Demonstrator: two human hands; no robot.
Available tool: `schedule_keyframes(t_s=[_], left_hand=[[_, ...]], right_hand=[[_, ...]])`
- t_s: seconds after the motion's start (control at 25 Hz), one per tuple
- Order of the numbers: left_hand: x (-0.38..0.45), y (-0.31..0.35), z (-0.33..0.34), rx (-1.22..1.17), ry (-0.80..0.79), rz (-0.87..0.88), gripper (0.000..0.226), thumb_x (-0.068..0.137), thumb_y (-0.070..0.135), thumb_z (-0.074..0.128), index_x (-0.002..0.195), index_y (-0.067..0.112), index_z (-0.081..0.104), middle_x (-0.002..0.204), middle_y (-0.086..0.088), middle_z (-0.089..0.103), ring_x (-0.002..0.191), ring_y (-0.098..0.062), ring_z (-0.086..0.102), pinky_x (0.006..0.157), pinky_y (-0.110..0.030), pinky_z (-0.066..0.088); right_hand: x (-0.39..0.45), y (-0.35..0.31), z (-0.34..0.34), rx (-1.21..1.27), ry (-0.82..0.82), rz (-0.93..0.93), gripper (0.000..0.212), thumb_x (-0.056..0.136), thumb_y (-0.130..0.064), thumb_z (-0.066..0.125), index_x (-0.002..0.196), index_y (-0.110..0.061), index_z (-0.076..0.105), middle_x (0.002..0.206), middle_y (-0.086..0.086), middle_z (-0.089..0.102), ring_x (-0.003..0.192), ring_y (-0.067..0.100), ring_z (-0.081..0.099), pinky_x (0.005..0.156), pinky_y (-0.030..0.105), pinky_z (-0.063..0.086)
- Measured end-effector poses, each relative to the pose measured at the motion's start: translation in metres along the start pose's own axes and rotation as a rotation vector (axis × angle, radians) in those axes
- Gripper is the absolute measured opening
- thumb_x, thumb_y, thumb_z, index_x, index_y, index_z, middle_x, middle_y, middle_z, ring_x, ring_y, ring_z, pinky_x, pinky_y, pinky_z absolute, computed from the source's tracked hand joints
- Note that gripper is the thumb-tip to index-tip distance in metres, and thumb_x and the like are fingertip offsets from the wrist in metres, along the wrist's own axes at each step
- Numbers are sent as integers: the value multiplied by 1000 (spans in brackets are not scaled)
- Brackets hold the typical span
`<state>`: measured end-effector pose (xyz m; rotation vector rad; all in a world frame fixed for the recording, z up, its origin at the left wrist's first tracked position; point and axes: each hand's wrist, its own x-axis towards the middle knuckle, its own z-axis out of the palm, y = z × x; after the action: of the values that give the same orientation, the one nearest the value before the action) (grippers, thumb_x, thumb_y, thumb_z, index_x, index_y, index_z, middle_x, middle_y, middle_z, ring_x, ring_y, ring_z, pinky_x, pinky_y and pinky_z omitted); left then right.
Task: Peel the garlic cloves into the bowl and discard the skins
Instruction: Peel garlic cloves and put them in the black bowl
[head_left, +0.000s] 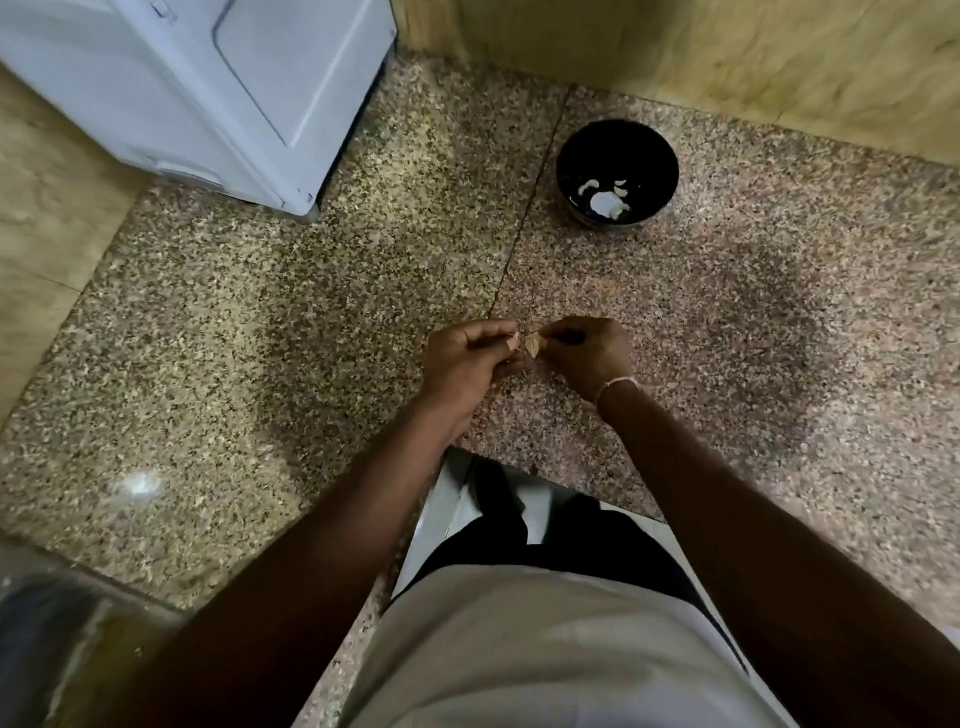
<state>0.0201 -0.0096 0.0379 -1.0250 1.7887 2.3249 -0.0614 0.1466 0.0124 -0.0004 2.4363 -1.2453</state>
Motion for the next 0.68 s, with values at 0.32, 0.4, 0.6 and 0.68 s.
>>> schedule_keyframes(t_s=[0.32,0.4,0.6,0.68], left_hand=[[-2,-24,55,32,12,-128,16,89,-10,73,85,5,75,78,-12,78,72,-25,78,67,-36,65],[-3,-33,69,34,36,-180,16,88,-10,74,82,5,74,74,-11,77,69,-25,77,63,-34,64],[-5,-41,91,1,21,-304,17,95,-4,70,80,4,74,83,-20,77,73,-30,77,64,-36,64],[-4,-40,97,12,34,-313,13,95,-3,70,83,2,72,82,-20,77,73,-31,78,65,-39,65]], right_hand=[[-33,20,-38,27,0,-140,23,86,-9,76,104,-23,81,85,-19,72,77,-18,65,71,1,46],[-38,30,-46,12,2,-149,26,84,-7,76,105,-23,81,87,-15,74,77,-20,63,71,0,46],[-35,44,-68,-70,-25,-227,29,82,-6,76,105,-23,81,98,-7,78,84,-2,68,76,2,49],[-29,46,-74,-107,-49,-276,27,83,-7,74,103,-23,81,97,-7,78,84,1,69,76,6,51]])
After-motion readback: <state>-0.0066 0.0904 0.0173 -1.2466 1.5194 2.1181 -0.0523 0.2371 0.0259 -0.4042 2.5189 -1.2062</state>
